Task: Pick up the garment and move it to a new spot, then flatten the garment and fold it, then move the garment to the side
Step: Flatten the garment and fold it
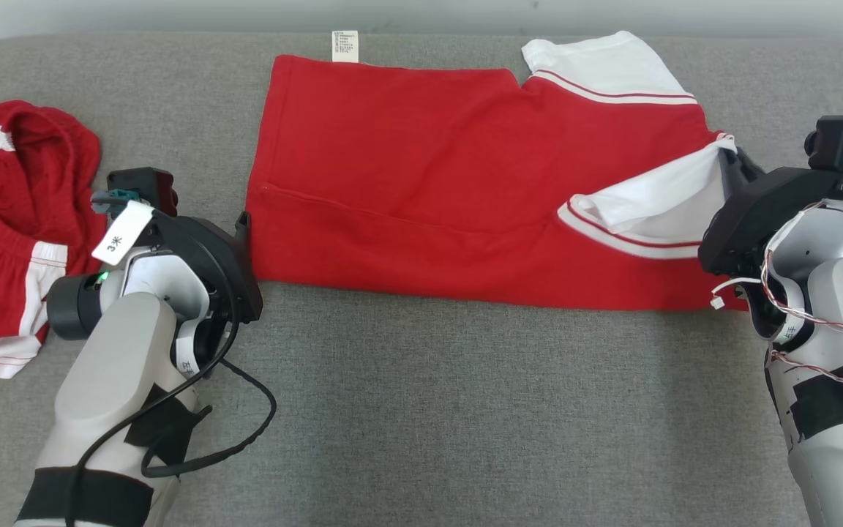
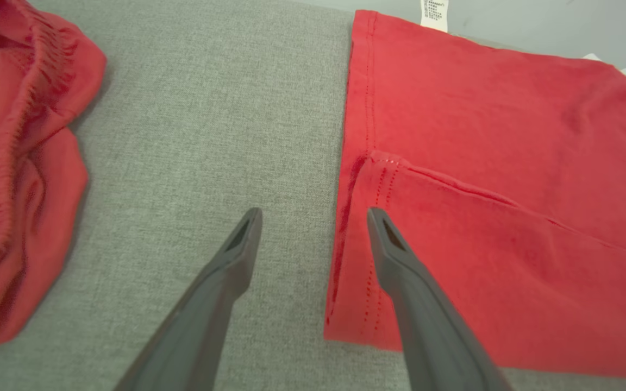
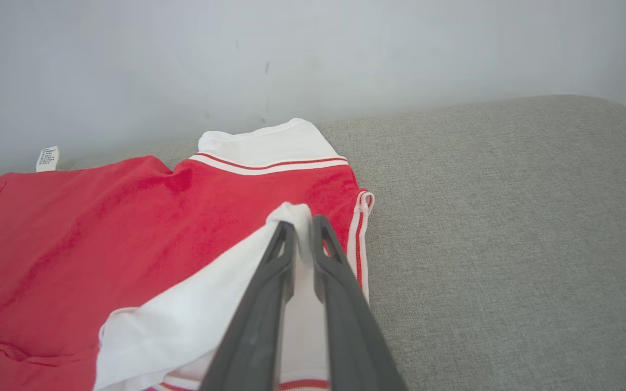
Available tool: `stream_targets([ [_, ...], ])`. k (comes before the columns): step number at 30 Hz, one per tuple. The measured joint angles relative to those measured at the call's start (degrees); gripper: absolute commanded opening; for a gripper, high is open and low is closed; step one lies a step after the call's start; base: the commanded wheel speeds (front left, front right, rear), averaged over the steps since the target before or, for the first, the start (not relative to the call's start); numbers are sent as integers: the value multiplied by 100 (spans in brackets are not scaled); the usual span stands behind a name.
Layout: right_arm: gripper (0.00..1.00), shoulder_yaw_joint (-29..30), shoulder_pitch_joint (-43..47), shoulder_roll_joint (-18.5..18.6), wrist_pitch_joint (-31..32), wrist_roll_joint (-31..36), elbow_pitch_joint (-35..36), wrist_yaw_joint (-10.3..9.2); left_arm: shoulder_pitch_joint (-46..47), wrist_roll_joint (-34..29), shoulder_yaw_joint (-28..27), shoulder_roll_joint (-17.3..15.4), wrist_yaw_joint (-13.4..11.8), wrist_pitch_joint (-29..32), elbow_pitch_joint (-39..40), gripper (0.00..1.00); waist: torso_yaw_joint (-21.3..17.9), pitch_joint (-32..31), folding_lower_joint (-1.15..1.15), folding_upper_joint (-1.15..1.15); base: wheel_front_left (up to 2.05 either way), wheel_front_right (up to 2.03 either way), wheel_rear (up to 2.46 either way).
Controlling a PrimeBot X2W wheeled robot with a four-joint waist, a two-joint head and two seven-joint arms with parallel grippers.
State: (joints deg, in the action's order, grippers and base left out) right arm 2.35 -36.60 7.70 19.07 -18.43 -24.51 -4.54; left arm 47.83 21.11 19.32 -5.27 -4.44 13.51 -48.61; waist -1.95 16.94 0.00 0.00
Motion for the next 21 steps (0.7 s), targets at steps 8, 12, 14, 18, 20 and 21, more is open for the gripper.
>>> stream_targets([
  [8,100,37,105,5,-151,41,-230,0,-12,1,-1,0,60,-146,-216,100,21,-112,0,0,0,0,0],
  [12,100,-8,471,9,-140,41,-298,63,-71,2,31,1,181,-201,-354,100,6,-238,0,0,0,0,0],
  [14,100,-41,639,14,-108,41,-293,112,-123,2,57,2,237,-237,-412,100,-9,-314,0,0,0,0,0],
  [18,100,-67,999,70,-68,43,-141,136,-346,1,169,20,302,-304,-482,100,-49,-492,-1,0,0,0,0],
  [20,100,-80,1145,83,-45,90,-81,135,-420,1,179,24,346,-330,-530,100,-74,-587,-1,0,0,0,0],
  [21,100,-93,1199,86,-34,103,-63,135,-435,1,187,21,349,-349,-557,100,-88,-633,-1,0,0,0,0],
])
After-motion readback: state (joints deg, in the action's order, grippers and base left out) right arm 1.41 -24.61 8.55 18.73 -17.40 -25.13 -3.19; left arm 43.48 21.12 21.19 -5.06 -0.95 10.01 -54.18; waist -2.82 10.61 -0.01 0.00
